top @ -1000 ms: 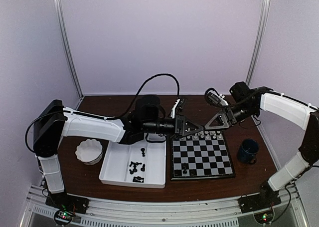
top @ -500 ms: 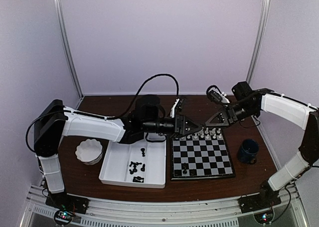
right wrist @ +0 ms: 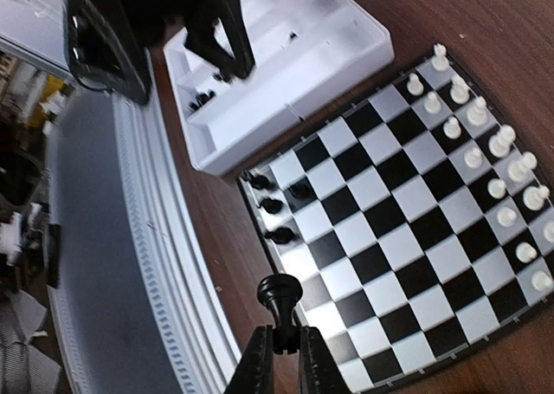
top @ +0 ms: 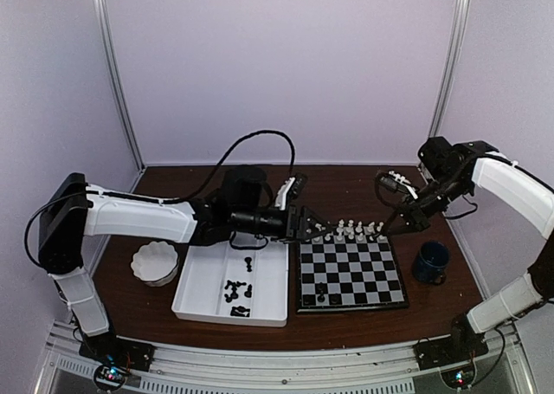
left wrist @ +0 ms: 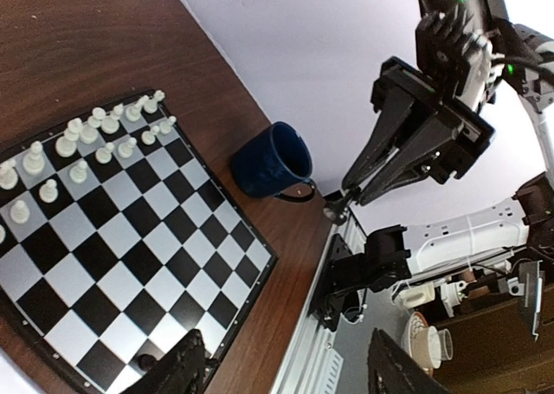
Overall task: Set up the chess pieces on the board
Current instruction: Place the rook at a8.
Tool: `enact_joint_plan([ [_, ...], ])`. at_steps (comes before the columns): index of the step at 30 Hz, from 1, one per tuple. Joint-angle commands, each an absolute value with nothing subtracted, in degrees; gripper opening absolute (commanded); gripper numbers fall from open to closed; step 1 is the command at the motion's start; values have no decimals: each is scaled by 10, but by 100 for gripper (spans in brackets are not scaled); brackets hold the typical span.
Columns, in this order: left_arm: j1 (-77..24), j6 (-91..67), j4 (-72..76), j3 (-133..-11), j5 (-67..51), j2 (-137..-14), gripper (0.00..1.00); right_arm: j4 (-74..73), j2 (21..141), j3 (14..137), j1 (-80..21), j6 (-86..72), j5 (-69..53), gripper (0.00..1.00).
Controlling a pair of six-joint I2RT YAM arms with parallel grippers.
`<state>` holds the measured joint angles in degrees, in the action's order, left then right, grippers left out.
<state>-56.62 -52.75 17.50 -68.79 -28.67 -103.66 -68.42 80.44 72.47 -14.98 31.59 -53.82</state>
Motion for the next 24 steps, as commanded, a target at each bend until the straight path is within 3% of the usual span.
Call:
enact_joint_plan([
  [1,-556,-449,93,-676,-220,-979,64,-742,745,691,-154,411,-348,5],
  [7,-542,-402,-74,-704,-92,-956,65,-720,671,599,-210,446,-197,5],
  [17,-528,-412,-100,-704,-75,-949,66,-663,641,480,-360,422,-47,5],
  [24,-528,-424,-95,-696,-84,-951,66,-629,665,469,-381,405,-26,5],
])
